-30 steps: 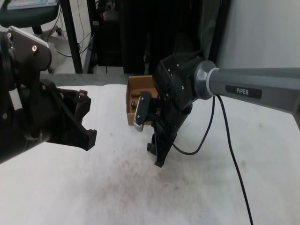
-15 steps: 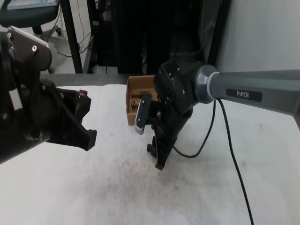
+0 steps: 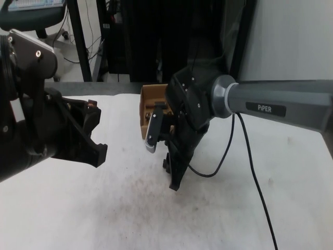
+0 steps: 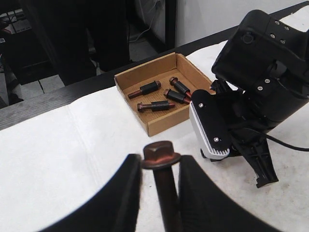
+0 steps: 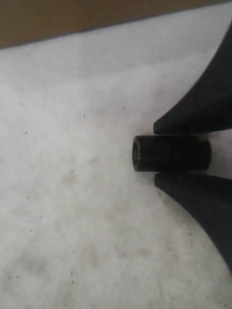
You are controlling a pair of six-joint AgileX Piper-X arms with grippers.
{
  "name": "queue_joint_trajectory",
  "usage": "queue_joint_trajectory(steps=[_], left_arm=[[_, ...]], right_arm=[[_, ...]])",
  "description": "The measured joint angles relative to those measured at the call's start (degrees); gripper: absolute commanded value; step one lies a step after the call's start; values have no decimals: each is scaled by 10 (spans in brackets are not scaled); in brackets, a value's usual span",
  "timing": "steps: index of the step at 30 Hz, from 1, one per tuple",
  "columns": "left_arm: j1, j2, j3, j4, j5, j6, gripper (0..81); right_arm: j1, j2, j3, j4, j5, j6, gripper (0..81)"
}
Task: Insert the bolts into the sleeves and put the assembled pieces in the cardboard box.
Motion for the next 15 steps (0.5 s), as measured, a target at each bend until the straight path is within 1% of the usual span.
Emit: queue_joint_trajectory(steps=[5,7,10,11,13,15], left_arm=[[0,0,0,0,0,0,3],[0,0,0,0,0,0,3],[0,0,0,0,0,0,3],[0,0,0,0,0,0,3],[0,0,0,0,0,0,3],[0,0,0,0,0,0,3]], right_arm=[[1,1,0,-7,0,0,264],[2,1,0,-7,0,0,212],[4,1,0,-7,9,0,105],[4,1,0,-7,10,0,90],[4,1,0,-7,13,0,87],[4,1,0,-5,14,0,102]])
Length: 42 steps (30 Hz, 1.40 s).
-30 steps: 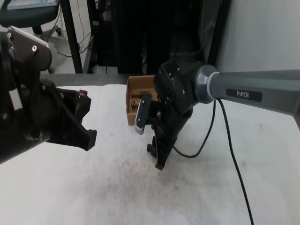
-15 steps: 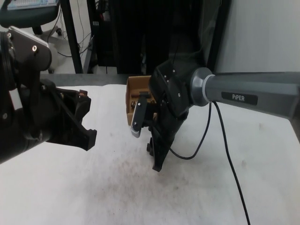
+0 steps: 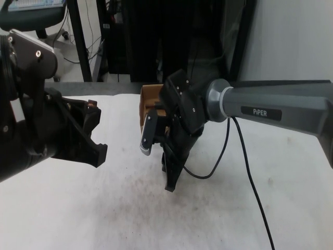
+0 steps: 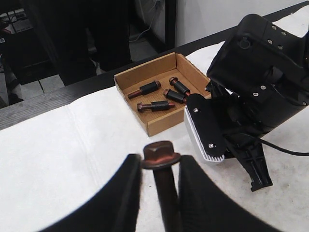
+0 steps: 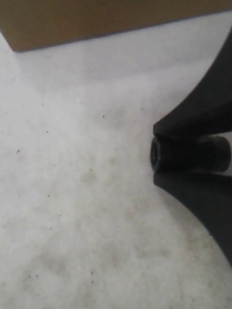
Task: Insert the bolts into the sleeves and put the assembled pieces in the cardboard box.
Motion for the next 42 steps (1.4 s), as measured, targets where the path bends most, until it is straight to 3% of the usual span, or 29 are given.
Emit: queue_joint_trajectory(steps=[8,42], left_arm=[[0,0,0,0,0,0,3],[0,0,0,0,0,0,3]], right_arm=[[0,0,0,1,0,0,339],[-9,1,-9,47,14,0,342]])
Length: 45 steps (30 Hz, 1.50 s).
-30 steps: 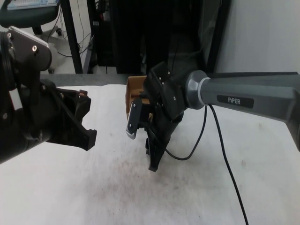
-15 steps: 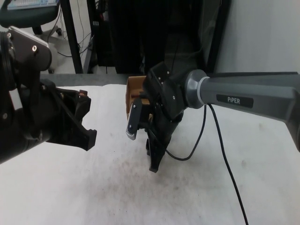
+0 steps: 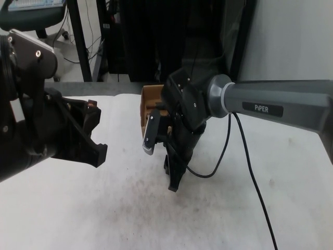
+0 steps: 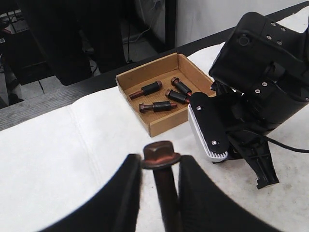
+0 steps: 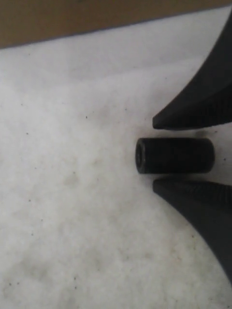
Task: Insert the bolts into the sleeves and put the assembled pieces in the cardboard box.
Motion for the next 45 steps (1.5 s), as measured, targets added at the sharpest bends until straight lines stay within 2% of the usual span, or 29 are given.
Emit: queue_joint_trajectory(steps=[4,6,9,10,21,24,26,29,31,35,40,43,45], left_arm=[[0,0,0,0,0,0,3],[0,0,0,0,0,0,3],[0,0,0,0,0,0,3],[0,0,0,0,0,0,3],[0,0,0,-5,0,0,3],[0,-2,0,-24,3,-9,3],[0,-6,0,-38,9,-19,3],[1,-17,1,-88,45,-40,3],[1,-26,1,-197,103,-76,3],[1,-16,1,-322,242,-195,3],[1,36,0,-449,333,-320,3],[1,78,0,-543,374,-388,3],[1,105,0,-601,398,-432,3]], right_arm=[[0,0,0,0,-2,0,312],[0,0,0,2,-5,0,237],[0,0,0,4,-6,0,40],[0,0,0,4,-6,0,6],[-3,-22,6,15,15,36,9],[-13,-60,19,46,19,84,9],[-26,-128,20,45,-22,133,9],[-43,-199,20,34,-151,224,9],[-52,-247,35,15,-225,264,9],[-63,-330,93,-13,-335,309,9],[-63,-414,193,-63,-412,352,9],[-63,-461,252,-123,-445,394,9],[-61,-501,304,-213,-477,449,9]])
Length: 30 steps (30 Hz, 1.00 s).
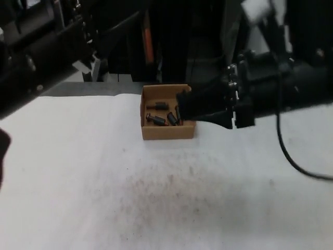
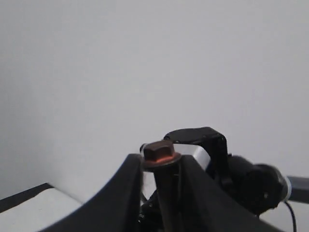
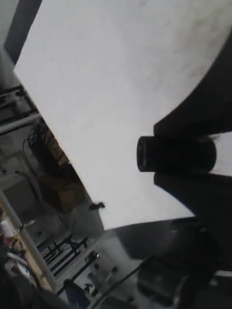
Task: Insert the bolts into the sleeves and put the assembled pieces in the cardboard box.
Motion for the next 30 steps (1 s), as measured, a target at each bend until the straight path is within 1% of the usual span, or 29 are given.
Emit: queue_joint_trajectory(steps=[1,3,4,5,6,8,9,10,11,13,20,30], left_arm=[[0,13,0,-28,9,-16,3],[0,35,0,-74,24,-46,3],[0,37,0,-74,31,-54,3],[0,45,0,-91,37,-61,3],[0,54,0,-107,43,-65,3],[0,68,0,-135,52,-66,3],[0,69,0,-140,58,-63,3],[0,69,0,-143,68,-50,3],[0,69,0,-148,72,-40,3],[0,69,0,-154,77,1,3],[0,69,0,-154,79,86,3],[0,69,0,-154,79,108,3]], right_arm=[[7,-35,23,-43,-9,24,9],[29,-58,78,-168,-19,87,9],[38,-59,121,-279,-22,139,9],[40,-59,139,-338,-19,164,9],[57,-58,166,-422,-2,195,9],[86,-50,189,-470,33,217,9],[94,-46,192,-475,40,220,9],[112,-31,196,-493,51,221,9],[117,-28,196,-502,53,221,9],[121,-26,196,-524,58,223,9],[122,-26,196,-555,62,225,9],[122,-24,197,-556,65,225,9]])
